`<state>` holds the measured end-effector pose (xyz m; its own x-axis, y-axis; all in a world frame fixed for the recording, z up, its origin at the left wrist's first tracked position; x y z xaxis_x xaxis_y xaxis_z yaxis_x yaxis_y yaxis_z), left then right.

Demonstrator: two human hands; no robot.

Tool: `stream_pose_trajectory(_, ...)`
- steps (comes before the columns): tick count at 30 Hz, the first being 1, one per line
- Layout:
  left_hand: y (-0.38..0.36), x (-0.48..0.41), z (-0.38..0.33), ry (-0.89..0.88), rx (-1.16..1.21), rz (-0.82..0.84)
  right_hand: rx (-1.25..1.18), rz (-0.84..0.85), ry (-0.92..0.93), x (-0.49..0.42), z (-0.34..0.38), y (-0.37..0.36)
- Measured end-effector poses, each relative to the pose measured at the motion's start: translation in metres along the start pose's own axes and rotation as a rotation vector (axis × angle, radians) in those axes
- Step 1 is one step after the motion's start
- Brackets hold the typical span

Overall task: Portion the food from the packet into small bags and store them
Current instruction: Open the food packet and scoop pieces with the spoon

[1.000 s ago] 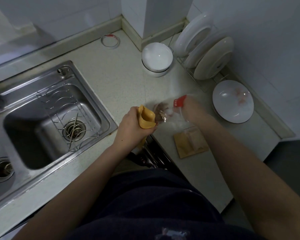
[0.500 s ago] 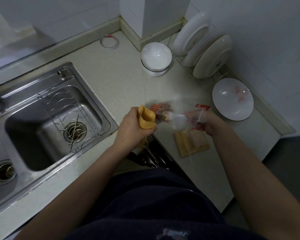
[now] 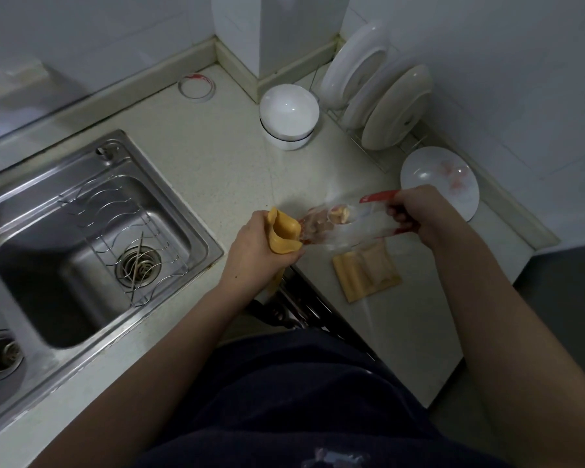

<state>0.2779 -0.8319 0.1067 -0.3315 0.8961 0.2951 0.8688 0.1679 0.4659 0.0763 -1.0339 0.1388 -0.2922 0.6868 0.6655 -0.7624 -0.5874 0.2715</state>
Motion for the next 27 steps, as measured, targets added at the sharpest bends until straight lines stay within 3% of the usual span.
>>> stream_pose_trajectory(19,-0.004,0.003,-0.005,-0.025,0.031,-0.01,-0.308,0.084,0.161,0.037,0.022,-0.015)
stream_pose_trajectory(27,0.002,0.009,-0.013,-0.077,0.086,-0.074,-0.241,0.095,0.276,0.067,0.033,-0.027)
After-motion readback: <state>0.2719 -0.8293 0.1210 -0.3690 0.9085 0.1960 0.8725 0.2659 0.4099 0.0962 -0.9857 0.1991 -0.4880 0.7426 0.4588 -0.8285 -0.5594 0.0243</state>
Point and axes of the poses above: each hand's wrist, its own x-axis away from the middle knuckle, its own y-axis out of the back of the hand, z = x × y, the point moved 6 cm from there along -x, towards the middle knuckle, and after that the axes turned 12 degrees about z, right-handed, at the moved point
